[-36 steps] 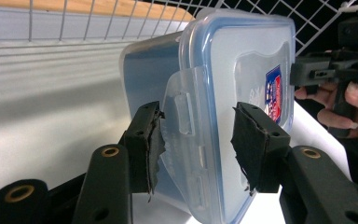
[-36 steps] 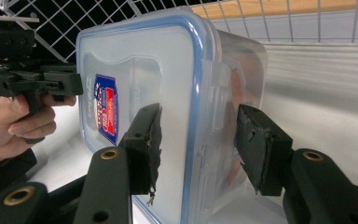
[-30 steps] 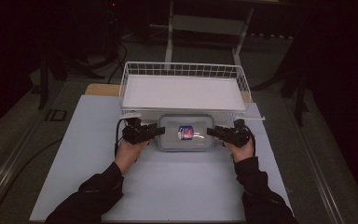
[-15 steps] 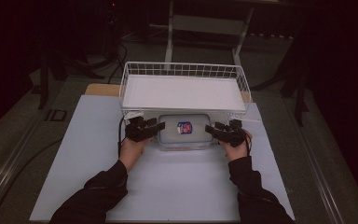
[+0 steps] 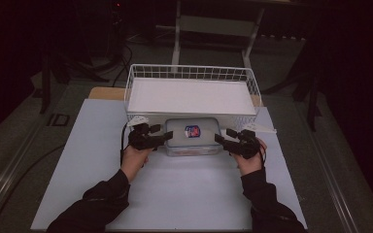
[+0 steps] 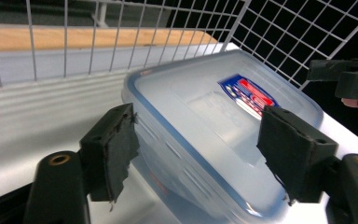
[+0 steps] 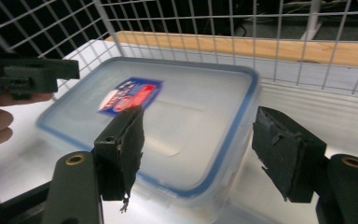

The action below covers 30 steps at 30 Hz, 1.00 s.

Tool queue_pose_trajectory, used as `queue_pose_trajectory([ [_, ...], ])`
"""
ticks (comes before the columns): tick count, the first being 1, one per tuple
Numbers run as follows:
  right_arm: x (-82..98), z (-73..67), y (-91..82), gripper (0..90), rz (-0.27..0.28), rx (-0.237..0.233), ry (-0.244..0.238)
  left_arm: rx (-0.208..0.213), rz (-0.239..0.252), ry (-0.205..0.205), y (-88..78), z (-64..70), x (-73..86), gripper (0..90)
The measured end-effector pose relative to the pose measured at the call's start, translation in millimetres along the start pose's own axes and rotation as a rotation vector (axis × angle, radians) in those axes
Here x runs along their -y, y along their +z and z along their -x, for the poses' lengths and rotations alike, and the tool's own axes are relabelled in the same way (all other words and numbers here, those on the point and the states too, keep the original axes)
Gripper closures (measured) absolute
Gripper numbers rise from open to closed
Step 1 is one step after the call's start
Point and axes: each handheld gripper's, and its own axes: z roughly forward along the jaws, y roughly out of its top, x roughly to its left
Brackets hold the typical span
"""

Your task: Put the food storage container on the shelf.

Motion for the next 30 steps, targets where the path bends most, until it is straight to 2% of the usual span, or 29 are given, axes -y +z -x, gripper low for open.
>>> queue_pose_trajectory([
  [1,0.6,-2.0,-1.9,33.4,0.000,0.004,-0.005,0.033,0.004,-0.014,-3.1,2.1,1.2,27.6],
  [2,1.5,-3.5,-3.9,33.4,0.003,0.008,-0.012,0.063,-0.006,-0.002,-5.9,3.3,2.3,25.6],
  [4,3.5,-6.3,-6.8,33.4,0.003,0.004,-0.016,0.080,-0.016,0.012,-9.9,6.9,5.0,16.8],
  [6,5.3,-10.3,-9.0,33.3,-0.003,0.001,-0.025,0.102,-0.037,0.026,-14.3,10.6,8.3,14.5],
  [8,7.1,-14.9,-11.9,33.2,-0.002,-0.007,-0.031,0.127,-0.038,0.039,-20.9,13.9,11.1,11.1],
  [11,9.3,-22.2,-14.9,33.1,-0.009,0.007,-0.055,0.123,-0.042,0.062,-30.7,18.8,12.8,0.7],
  [15,14.4,-31.1,-13.8,32.3,-0.028,-0.015,-0.066,0.137,-0.029,0.060,-43.5,25.1,18.2,0.7],
  [18,18.4,-38.2,-11.0,32.7,-0.041,-0.033,-0.068,0.122,-0.029,0.088,-51.6,29.4,24.3,0.7],
  [23,23.2,-50.3,-5.3,40.9,-0.073,-0.057,-0.092,0.118,-0.015,0.074,-64.2,34.8,28.2,0.7],
  [26,26.4,-55.5,0.7,45.8,-0.094,-0.073,-0.100,0.111,-0.004,0.113,-70.8,41.9,30.0,0.7],
  [27,26.4,-55.5,0.7,45.8,-0.094,-0.073,-0.100,0.111,-0.004,0.113,-70.8,41.9,30.0,0.7],
  [28,29.1,-57.1,7.1,53.6,-0.124,-0.109,-0.090,0.100,-0.014,0.143,-72.8,45.1,33.2,0.7],
  [30,31.2,-58.2,11.9,59.4,-0.149,-0.110,-0.092,0.095,-0.016,0.152,-73.5,45.7,36.3,0.7],
])
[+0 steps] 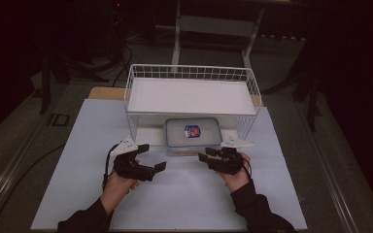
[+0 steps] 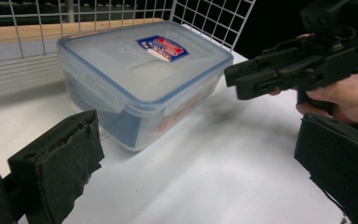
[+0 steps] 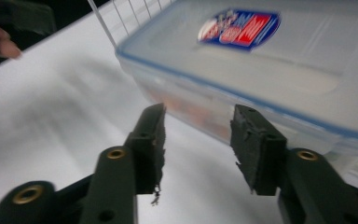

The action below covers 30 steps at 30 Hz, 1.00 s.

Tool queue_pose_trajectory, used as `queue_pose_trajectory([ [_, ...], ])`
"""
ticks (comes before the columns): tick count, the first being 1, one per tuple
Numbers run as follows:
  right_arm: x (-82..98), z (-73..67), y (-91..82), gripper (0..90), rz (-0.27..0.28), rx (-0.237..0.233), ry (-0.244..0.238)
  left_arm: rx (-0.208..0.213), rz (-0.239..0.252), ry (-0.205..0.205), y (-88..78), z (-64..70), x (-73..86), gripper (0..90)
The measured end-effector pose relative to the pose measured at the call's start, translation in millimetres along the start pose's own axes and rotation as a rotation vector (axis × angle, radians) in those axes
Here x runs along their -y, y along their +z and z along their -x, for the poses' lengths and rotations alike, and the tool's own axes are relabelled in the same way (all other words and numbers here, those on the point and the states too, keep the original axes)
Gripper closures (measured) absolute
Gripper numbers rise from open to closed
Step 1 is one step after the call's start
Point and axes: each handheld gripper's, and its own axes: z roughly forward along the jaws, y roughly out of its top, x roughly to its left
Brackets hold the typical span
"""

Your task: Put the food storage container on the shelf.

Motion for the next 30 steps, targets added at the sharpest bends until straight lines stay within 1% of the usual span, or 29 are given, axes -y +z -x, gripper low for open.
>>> queue_pose_trajectory([
  [4,0.4,0.3,8.1,84.4,-0.037,-0.009,0.003,-0.003,-0.017,0.000,0.6,-1.0,4.8,0.7],
  [5,-0.1,-0.1,10.0,88.5,-0.046,-0.014,0.001,-0.007,-0.021,0.004,0.8,-1.3,5.2,0.7],
  [6,-0.6,-0.2,11.8,89.6,-0.054,-0.018,-0.001,-0.011,-0.021,0.005,0.7,-1.7,5.6,0.7],
  [7,-1.5,-0.9,14.1,89.7,-0.062,-0.013,-0.006,-0.012,-0.012,0.006,0.4,-2.0,6.1,0.7],
  [8,-3.2,-1.6,16.7,89.7,-0.071,-0.017,-0.015,-0.014,-0.014,0.009,0.5,-2.0,6.0,0.7],
  [10,-5.7,-3.7,20.7,89.7,-0.075,-0.001,-0.048,-0.017,-0.009,0.017,0.4,-1.8,6.1,0.7],
  [11,-6.6,-4.2,22.2,89.7,-0.080,0.003,-0.048,-0.023,-0.011,0.024,0.7,-1.4,6.3,0.7],
  [12,-7.7,-3.9,24.8,89.8,-0.082,0.011,-0.048,-0.023,-0.015,0.028,1.1,-1.3,6.5,0.7],
  [14,-8.7,-2.9,28.9,89.8,-0.085,0.010,-0.036,-0.019,-0.015,0.031,1.7,-0.9,7.2,0.7],
  [15,-9.2,-3.1,31.7,89.8,-0.091,0.017,-0.041,-0.021,-0.019,0.035,1.9,-0.8,7.2,0.7],
  [18,-11.2,-1.9,35.8,89.8,-0.078,0.022,-0.030,-0.022,-0.017,0.042,2.5,-0.4,7.5,0.7],
  [19,-12.0,-1.9,36.6,89.8,-0.075,0.025,-0.033,-0.019,-0.017,0.040,2.8,-0.6,7.6,0.7],
  [21,-14.7,-1.1,38.6,89.8,-0.071,0.030,-0.025,-0.017,-0.014,0.035,3.2,-0.8,8.2,0.7],
  [22,-16.0,-0.6,40.1,89.8,-0.066,0.033,-0.027,-0.015,-0.016,0.035,3.4,-1.0,8.3,0.7],
  [24,-18.2,-0.5,42.4,89.8,-0.062,0.037,-0.033,-0.014,-0.004,0.043,3.3,-1.3,8.8,0.7],
  [27,-22.2,0.3,48.3,89.8,-0.063,0.039,-0.035,-0.017,-0.004,0.048,3.2,-1.5,8.3,0.7],
  [30,-24.5,2.4,52.7,89.7,-0.055,0.040,-0.019,-0.018,-0.002,0.049,2.5,-1.6,7.9,0.7],
])
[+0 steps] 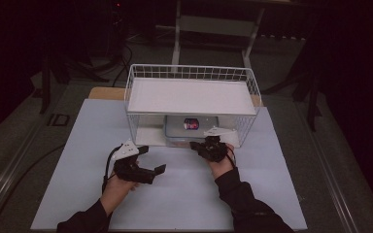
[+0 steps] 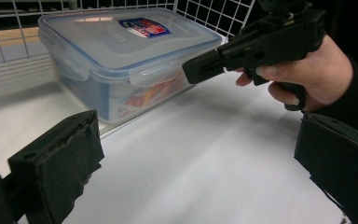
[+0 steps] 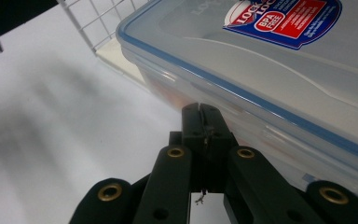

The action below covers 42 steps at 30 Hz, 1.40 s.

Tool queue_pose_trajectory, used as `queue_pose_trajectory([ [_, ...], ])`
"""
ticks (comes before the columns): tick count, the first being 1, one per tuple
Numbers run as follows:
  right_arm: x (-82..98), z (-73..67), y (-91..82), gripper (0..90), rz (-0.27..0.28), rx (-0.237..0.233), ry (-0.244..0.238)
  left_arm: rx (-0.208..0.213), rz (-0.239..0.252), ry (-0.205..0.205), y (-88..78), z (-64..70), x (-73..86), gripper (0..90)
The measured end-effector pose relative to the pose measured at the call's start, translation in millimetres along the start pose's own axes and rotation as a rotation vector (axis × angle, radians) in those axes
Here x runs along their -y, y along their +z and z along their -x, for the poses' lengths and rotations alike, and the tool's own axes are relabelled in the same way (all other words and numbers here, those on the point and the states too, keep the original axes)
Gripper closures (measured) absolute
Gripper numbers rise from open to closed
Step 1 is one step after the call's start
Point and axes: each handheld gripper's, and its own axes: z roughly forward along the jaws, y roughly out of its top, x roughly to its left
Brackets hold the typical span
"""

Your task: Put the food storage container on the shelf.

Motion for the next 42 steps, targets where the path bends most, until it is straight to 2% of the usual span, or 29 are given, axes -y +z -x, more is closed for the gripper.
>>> queue_pose_trajectory([
  [4,-2.7,2.3,6.1,89.7,0.007,0.001,0.012,0.000,0.000,-0.006,-0.2,-0.6,0.3,0.7],
  [14,-8.8,10.1,17.1,89.7,0.011,0.036,0.016,0.000,-0.002,-0.010,0.4,-2.2,0.7,0.7],
  [21,-12.5,19.1,21.2,89.8,0.028,0.049,0.059,0.002,0.004,-0.006,0.8,-3.0,1.0,0.7],
  [24,-13.8,21.1,22.5,89.8,0.032,0.044,0.061,0.003,0.001,-0.010,1.2,-3.3,1.3,0.7],
  [26,-14.4,20.7,26.2,89.8,0.026,0.047,0.042,0.003,-0.003,-0.011,1.8,-3.7,1.7,0.7],
  [30,-13.4,22.5,29.5,89.8,0.026,0.038,0.062,0.005,-0.007,-0.016,3.0,-3.9,2.2,0.7],
  [38,-13.7,18.7,32.0,89.2,0.033,0.027,0.056,0.006,-0.007,-0.014,2.9,-3.7,2.3,0.7],
  [42,-12.3,12.3,24.7,82.8,0.045,-0.001,0.057,0.006,-0.003,-0.006,1.4,-2.8,1.1,0.7],
])
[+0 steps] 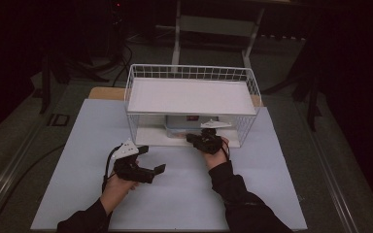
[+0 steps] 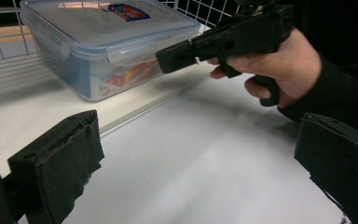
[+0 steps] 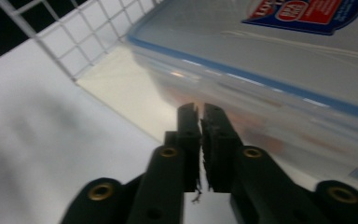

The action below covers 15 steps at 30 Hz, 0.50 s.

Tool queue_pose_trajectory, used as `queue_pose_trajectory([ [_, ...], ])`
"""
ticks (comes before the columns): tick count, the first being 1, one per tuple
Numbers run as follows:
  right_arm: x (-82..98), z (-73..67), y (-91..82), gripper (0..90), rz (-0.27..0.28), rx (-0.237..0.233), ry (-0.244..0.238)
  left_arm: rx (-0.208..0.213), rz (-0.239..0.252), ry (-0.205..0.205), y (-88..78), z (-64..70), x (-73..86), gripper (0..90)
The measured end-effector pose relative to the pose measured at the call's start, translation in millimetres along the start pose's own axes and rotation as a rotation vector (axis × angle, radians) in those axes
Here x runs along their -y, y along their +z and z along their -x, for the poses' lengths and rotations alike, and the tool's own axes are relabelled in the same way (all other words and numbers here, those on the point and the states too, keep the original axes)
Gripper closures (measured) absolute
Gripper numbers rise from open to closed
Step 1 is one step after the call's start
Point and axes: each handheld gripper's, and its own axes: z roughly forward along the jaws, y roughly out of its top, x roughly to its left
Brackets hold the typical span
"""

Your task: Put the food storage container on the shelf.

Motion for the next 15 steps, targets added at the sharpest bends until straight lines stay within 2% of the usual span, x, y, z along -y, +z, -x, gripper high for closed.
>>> queue_pose_trajectory([
  [6,6.8,-13.4,-18.0,60.4,0.031,-0.036,-0.007,0.005,0.008,0.011,-2.7,3.7,-3.0,0.7],
  [10,11.5,-22.2,-34.9,52.4,0.058,-0.044,-0.021,0.007,0.011,0.015,-3.8,4.1,-3.4,0.7],
  [15,15.6,-24.0,-54.0,31.0,0.119,-0.064,-0.007,0.008,0.017,0.017,-5.0,4.3,-3.5,0.7],
])
